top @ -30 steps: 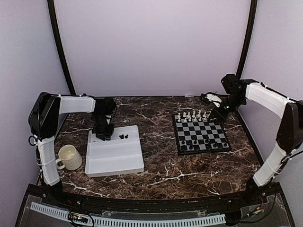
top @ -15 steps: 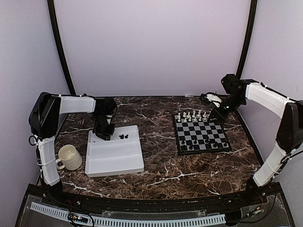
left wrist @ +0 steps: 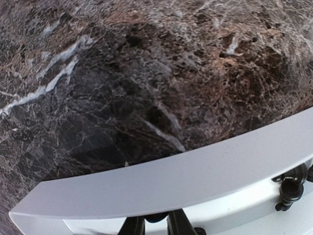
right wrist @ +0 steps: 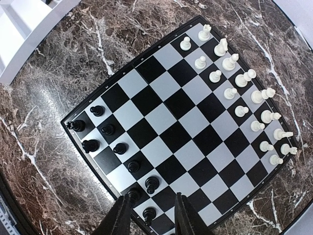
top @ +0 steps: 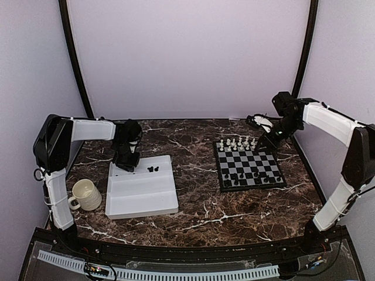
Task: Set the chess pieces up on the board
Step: Pick up the pawn from the storage box, then pass from the left arm to the right, then place the pawn at c7, then pick up the bishop at d7, then place the bishop on f8.
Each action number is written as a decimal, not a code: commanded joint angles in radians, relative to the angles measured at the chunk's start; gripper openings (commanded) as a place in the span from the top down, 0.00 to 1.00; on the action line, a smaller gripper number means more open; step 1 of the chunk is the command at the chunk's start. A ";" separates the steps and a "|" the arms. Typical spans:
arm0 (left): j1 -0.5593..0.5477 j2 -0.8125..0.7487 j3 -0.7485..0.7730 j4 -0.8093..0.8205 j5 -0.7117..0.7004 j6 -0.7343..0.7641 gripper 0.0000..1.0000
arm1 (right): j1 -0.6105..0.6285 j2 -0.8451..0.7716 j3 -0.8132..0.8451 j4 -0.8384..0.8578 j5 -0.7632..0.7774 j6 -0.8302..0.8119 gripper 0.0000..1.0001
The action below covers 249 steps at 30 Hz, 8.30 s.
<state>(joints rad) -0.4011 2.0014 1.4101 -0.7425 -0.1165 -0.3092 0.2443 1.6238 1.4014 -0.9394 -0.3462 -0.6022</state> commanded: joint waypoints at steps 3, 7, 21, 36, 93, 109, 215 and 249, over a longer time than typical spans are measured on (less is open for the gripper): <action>-0.019 -0.193 -0.158 0.091 0.082 0.165 0.88 | 0.029 -0.024 0.047 0.008 -0.115 0.044 0.67; -0.059 -0.353 -0.283 0.246 0.146 0.277 0.89 | 0.069 0.020 0.084 0.058 -0.273 0.090 0.66; -0.272 -0.634 -0.499 0.660 0.345 0.441 0.90 | 0.333 0.476 0.495 0.116 -0.640 0.379 0.66; -0.364 -0.636 -0.505 0.739 0.441 0.465 0.90 | 0.463 0.595 0.532 0.272 -0.886 0.647 0.56; -0.355 -0.631 -0.528 0.762 0.210 0.481 0.50 | 0.100 -0.021 -0.085 0.319 0.009 0.236 1.00; -0.338 -0.618 -0.527 0.753 0.221 0.468 0.51 | -0.055 -0.164 -0.435 0.450 0.135 0.193 1.00; -0.337 -0.561 -0.497 0.709 0.248 0.453 0.53 | 0.071 -0.177 -0.442 0.309 -0.104 0.079 0.99; -0.337 -0.531 -0.479 0.676 0.216 0.453 0.53 | 0.197 0.030 -0.344 0.329 0.043 0.109 0.90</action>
<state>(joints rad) -0.7433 1.4689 0.9009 -0.0544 0.0895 0.1459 0.4278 1.6402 1.0336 -0.6258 -0.3145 -0.5030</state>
